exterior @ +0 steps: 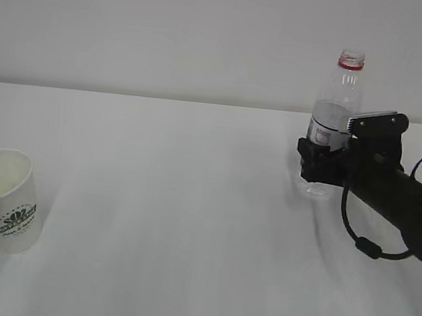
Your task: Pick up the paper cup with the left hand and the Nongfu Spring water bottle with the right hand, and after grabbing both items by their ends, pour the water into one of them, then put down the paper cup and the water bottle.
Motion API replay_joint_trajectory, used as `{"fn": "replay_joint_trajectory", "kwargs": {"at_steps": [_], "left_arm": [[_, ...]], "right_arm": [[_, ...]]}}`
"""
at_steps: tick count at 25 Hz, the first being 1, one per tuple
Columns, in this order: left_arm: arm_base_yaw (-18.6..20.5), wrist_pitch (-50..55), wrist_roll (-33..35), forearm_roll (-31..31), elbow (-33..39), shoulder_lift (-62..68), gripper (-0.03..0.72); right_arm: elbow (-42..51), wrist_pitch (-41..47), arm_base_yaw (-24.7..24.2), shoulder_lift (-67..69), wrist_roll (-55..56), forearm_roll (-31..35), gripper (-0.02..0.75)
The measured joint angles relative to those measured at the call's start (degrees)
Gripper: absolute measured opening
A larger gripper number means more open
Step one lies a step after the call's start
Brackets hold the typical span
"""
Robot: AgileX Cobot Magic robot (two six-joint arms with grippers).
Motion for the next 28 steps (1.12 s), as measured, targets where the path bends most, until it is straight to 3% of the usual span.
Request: {"fn": "replay_joint_trajectory", "kwargs": {"at_steps": [28], "left_arm": [[0.0,0.1,0.0,0.0,0.0,0.0,0.44]], "right_arm": [[17.5,0.3,0.0,-19.2,0.0,0.3,0.523]]}}
